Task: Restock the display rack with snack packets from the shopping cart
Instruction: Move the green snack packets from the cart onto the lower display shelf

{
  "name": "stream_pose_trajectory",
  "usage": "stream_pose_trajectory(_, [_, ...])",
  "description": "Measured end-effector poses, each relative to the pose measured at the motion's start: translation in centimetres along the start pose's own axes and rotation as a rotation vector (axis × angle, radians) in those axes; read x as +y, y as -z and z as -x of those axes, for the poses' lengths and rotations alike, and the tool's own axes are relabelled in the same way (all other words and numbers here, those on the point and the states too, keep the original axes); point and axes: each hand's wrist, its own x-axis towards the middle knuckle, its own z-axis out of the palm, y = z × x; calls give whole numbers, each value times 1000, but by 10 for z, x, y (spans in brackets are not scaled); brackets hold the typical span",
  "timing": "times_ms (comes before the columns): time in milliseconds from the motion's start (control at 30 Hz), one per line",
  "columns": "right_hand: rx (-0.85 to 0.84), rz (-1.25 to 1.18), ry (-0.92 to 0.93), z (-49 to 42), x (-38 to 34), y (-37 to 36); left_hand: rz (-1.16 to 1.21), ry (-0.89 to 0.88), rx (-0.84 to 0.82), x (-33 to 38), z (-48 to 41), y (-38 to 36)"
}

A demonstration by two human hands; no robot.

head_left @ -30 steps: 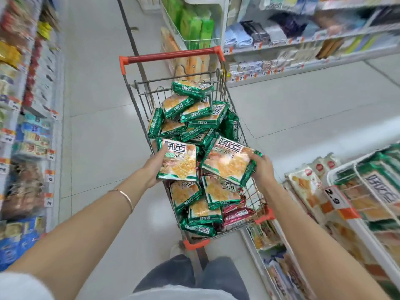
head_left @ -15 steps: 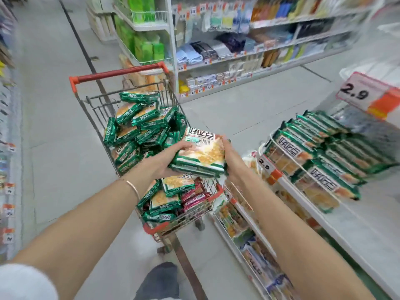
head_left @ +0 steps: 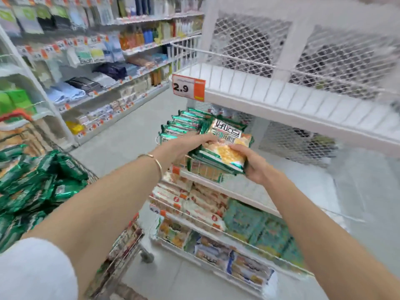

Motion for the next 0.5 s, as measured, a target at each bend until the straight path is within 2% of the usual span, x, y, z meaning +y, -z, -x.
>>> stream_pose_trajectory(133, [105,-73,64,-13,1,71,-201,-165,-27,33,-70,-46])
stream_pose_trajectory(233, [221,-78,200,-47,11,118,-374,-208,-43,52,-106,-73])
stream_pose_trajectory(333, [273,63,329,-88,30,157,-606,-293,-43,53,-155,-96])
stream_pose_trajectory(400, [317,197,366,-114,46,176,-749,-358,4,50,-182,-104])
stream_pose_trajectory(500, [326,248,454,-155,74,190,-1023,-389,90,39,-227,-112])
